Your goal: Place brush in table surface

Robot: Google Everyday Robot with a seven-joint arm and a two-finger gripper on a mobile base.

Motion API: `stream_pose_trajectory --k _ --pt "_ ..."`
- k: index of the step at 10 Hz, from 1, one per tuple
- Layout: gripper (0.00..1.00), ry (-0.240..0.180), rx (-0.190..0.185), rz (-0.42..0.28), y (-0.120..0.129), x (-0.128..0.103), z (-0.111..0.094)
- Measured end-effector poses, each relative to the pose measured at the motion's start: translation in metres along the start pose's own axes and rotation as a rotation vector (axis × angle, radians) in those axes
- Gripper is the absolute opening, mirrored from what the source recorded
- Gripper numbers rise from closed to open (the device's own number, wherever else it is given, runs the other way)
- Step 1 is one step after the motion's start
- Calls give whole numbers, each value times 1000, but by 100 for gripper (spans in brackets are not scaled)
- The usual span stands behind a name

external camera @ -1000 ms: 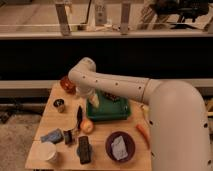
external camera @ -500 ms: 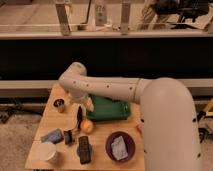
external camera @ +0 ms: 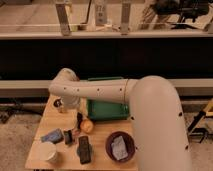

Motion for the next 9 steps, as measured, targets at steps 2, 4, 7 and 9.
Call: stream_pose_trajectory --k 2,4,7,9 --pt "80 -13 9 -18 -1 -4 3" --pt "80 -34 23 -37 -6 -9 7" --pt "80 -47 57 -68 -11 -9 10" --pt "80 -51 94 -109 -13 -5 14"
